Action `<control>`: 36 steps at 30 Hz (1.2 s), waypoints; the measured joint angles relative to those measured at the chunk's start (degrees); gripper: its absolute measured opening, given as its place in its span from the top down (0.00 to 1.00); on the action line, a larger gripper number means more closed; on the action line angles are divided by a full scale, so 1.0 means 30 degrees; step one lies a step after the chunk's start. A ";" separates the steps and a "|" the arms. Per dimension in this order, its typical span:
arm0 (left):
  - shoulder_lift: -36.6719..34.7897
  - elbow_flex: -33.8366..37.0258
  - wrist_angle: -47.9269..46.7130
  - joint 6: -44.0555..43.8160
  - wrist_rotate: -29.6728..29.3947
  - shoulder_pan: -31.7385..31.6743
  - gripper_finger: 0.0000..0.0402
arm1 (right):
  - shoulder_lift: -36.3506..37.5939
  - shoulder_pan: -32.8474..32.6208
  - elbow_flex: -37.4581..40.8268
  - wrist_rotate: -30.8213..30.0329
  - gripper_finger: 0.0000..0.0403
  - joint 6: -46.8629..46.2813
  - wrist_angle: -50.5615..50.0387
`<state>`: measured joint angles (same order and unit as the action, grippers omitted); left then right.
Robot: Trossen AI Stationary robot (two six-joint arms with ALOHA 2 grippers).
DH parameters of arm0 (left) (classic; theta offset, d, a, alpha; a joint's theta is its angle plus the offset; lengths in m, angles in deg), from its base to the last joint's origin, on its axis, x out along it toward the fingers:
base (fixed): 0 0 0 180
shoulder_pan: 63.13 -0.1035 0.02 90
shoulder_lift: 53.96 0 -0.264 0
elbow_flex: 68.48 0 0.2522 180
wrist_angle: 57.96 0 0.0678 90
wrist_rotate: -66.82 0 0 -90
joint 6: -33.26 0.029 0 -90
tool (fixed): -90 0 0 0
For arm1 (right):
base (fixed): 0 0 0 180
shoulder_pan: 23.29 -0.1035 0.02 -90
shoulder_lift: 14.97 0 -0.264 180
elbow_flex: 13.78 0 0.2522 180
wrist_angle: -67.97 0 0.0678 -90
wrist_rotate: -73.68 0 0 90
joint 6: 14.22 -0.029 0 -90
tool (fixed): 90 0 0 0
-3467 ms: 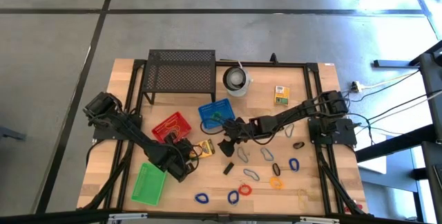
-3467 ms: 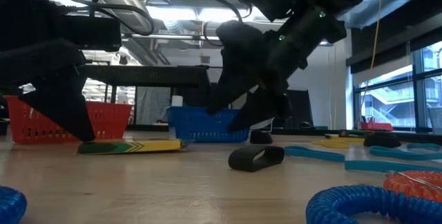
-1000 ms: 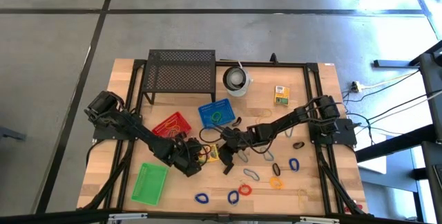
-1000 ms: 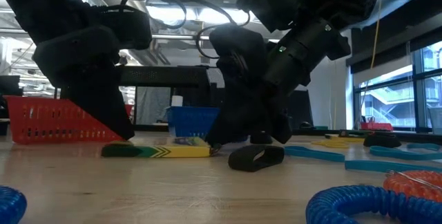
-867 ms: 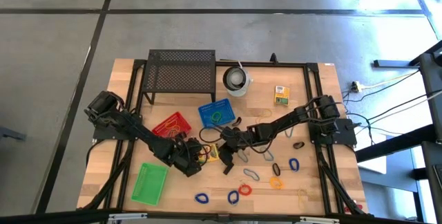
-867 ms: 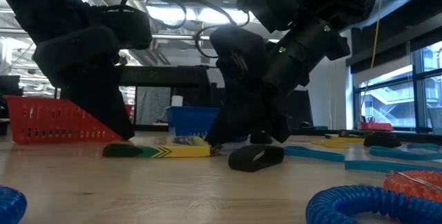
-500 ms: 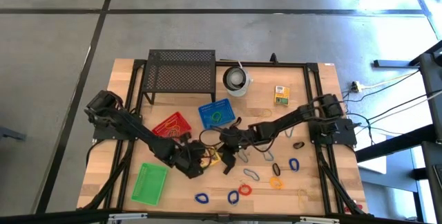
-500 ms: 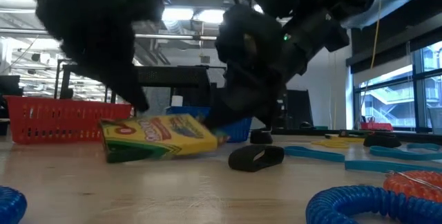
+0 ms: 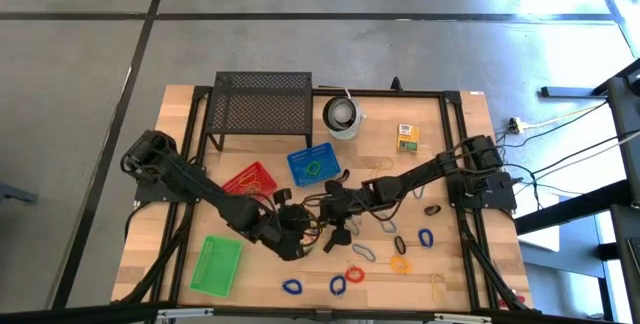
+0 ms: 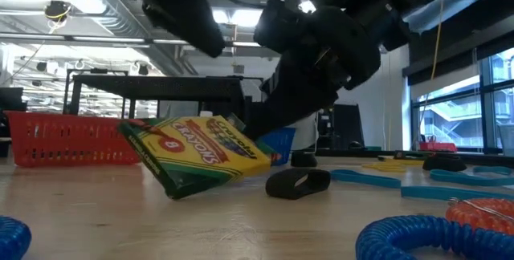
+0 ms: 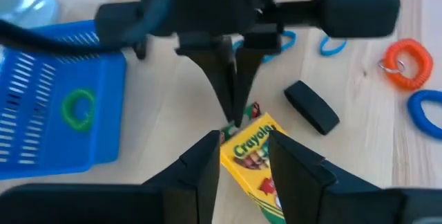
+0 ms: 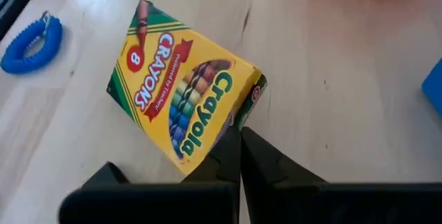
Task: Pick & Place Office Desk Supplies
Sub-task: Put the crayon box into the green bin
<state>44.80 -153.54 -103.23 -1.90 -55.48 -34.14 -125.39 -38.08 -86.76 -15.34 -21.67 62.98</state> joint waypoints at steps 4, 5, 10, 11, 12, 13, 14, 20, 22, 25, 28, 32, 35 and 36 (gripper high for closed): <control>0.0000 -0.0206 -0.0637 -0.0528 0.0305 -0.0286 0.62 | 0.0418 -0.0029 -0.0007 -0.0572 1.00 0.0667 -0.0251; 0.0000 -0.0206 -0.0845 -0.0796 0.0465 -0.0356 0.59 | 0.0558 -0.0022 -0.0001 -0.0725 1.00 0.0806 -0.0521; 0.0000 -0.0198 -0.1464 -0.1727 0.0608 -0.0559 0.46 | 0.0943 -0.0022 -0.0015 -0.1258 1.00 0.1575 -0.0711; 0.0000 -0.0198 -0.1508 -0.1868 0.0553 -0.0580 0.44 | 0.0943 -0.0022 -0.0013 -0.1278 1.00 0.1770 -0.0786; 0.0000 -0.0198 -0.1513 -0.2012 0.0522 -0.0643 0.43 | 0.0936 -0.0030 -0.0007 -0.1401 1.00 0.2012 -0.0813; 0.0000 -0.0198 -0.1516 -0.2101 0.0527 -0.0712 0.42 | 0.0929 -0.0070 -0.0007 -0.1575 1.00 0.2294 -0.0787; 0.0000 -0.0198 -0.1516 -0.2296 0.0527 -0.0761 0.41 | 0.0932 -0.0111 -0.0007 -0.1891 1.00 0.2631 -0.0713; 0.0000 -0.0198 -0.1582 -0.3555 0.0727 -0.0886 0.40 | 0.1010 -0.0578 -0.0007 -0.4573 0.99 0.4593 -0.0706; -0.0019 -0.0198 -0.1594 -0.3612 0.1248 -0.0825 0.40 | 0.1099 -0.0762 -0.0012 -0.5113 0.99 0.5054 -0.0641; -0.0387 -0.0191 -0.1859 -0.3778 0.2186 -0.0769 0.40 | 0.1330 -0.0950 -0.0007 -0.5626 0.99 0.5328 -0.0755; -0.1203 -0.0191 -0.2962 -0.4327 0.2186 -0.0764 0.40 | 0.1464 -0.0947 -0.0007 -0.5628 0.99 0.5343 -0.0906; -0.2331 -0.0184 -0.4598 -0.5464 0.0666 -0.0617 0.40 | 0.1497 -0.0947 -0.0007 -0.5603 0.99 0.5062 -0.0886; -0.2552 -0.0184 -0.4857 -0.6164 -0.0616 -0.0319 0.40 | 0.1497 -0.0947 -0.0007 -0.5552 0.99 0.5054 -0.0742; -0.2469 -0.0184 -0.4874 -0.6262 -0.0825 -0.0208 0.40 | 0.1497 -0.0947 -0.0007 -0.5546 0.99 0.5047 -0.0729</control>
<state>37.39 -154.09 -117.85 -20.68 -57.96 -34.77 -120.90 -40.92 -86.78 -31.97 -6.53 60.79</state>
